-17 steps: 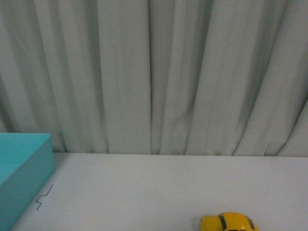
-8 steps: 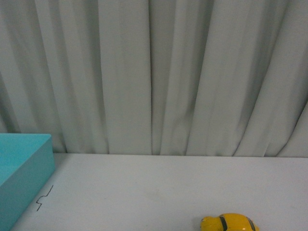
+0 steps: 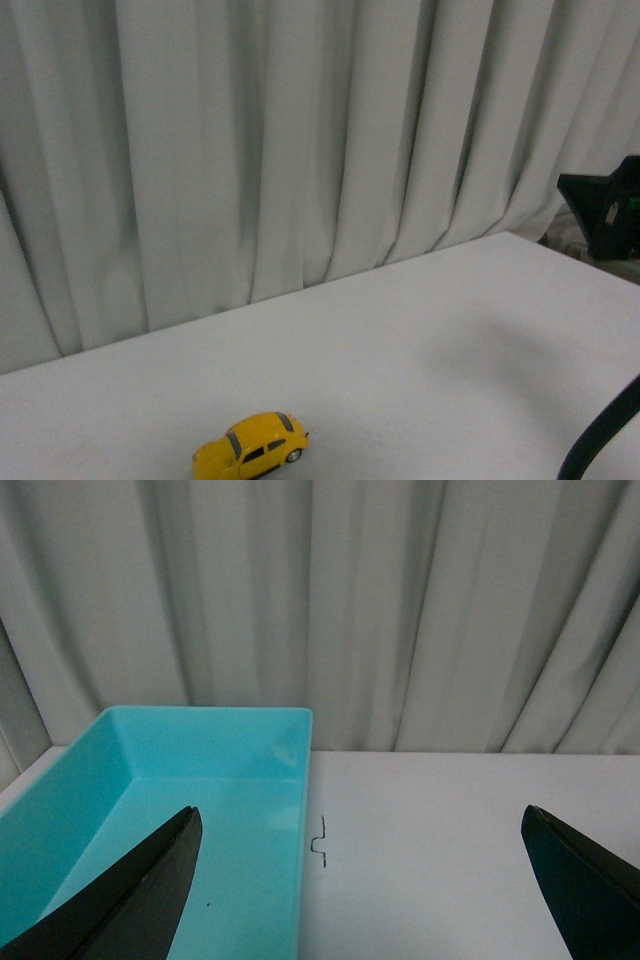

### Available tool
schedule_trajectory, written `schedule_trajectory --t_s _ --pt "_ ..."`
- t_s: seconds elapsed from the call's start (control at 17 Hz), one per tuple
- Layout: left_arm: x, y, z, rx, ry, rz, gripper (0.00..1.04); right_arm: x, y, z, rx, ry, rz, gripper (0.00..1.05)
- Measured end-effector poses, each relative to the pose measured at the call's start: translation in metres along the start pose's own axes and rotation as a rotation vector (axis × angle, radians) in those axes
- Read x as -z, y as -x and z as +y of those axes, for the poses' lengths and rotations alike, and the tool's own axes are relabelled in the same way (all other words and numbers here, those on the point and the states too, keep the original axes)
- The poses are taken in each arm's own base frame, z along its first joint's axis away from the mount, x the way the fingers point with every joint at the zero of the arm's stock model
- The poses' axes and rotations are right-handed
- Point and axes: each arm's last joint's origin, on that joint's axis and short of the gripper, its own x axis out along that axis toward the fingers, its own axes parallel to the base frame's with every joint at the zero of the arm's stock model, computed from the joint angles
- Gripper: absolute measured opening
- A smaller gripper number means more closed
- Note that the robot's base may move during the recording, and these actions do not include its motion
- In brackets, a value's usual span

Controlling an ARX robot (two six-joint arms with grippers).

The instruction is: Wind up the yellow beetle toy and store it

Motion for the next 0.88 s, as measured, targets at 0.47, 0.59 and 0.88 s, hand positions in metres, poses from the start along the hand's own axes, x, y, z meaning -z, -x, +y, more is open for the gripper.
schedule_trajectory --t_s 0.47,0.59,0.88 --pt "0.000 0.000 0.000 0.000 0.000 0.000 0.98 0.002 -0.183 0.072 -0.570 0.070 0.087 0.98" --pt "0.000 0.000 0.000 0.000 0.000 0.000 0.98 0.008 -0.200 0.104 -0.785 0.153 0.155 0.98" --pt "0.000 0.000 0.000 0.000 0.000 0.000 0.98 0.019 -0.206 0.140 -1.283 0.440 0.335 0.98"
